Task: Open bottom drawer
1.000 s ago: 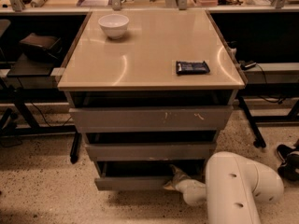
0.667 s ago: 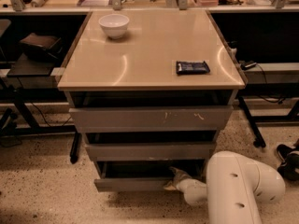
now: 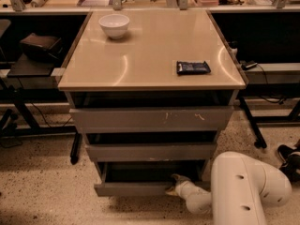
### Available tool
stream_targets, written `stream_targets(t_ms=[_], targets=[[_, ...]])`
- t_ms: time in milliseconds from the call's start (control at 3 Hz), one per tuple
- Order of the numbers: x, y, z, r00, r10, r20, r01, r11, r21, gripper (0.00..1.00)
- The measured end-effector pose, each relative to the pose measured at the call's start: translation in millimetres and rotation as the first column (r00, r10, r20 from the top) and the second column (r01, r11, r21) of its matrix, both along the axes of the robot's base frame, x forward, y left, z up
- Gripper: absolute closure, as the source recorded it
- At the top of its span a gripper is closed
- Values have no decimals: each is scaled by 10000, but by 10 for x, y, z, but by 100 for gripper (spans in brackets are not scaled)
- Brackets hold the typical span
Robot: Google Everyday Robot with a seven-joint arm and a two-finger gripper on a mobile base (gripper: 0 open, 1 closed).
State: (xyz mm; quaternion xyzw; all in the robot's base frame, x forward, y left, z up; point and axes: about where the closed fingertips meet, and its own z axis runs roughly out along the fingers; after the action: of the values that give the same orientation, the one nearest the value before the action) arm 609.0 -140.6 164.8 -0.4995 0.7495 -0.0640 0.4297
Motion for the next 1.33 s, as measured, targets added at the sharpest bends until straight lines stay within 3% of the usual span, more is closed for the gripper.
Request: stream_targets(t_ms=[333,1333], targets=[[-452,-89,76,9985,-528,-131,526,9984,-193,100],[-556,-115,34,9986,-433,-316,422,9985,-360,100]])
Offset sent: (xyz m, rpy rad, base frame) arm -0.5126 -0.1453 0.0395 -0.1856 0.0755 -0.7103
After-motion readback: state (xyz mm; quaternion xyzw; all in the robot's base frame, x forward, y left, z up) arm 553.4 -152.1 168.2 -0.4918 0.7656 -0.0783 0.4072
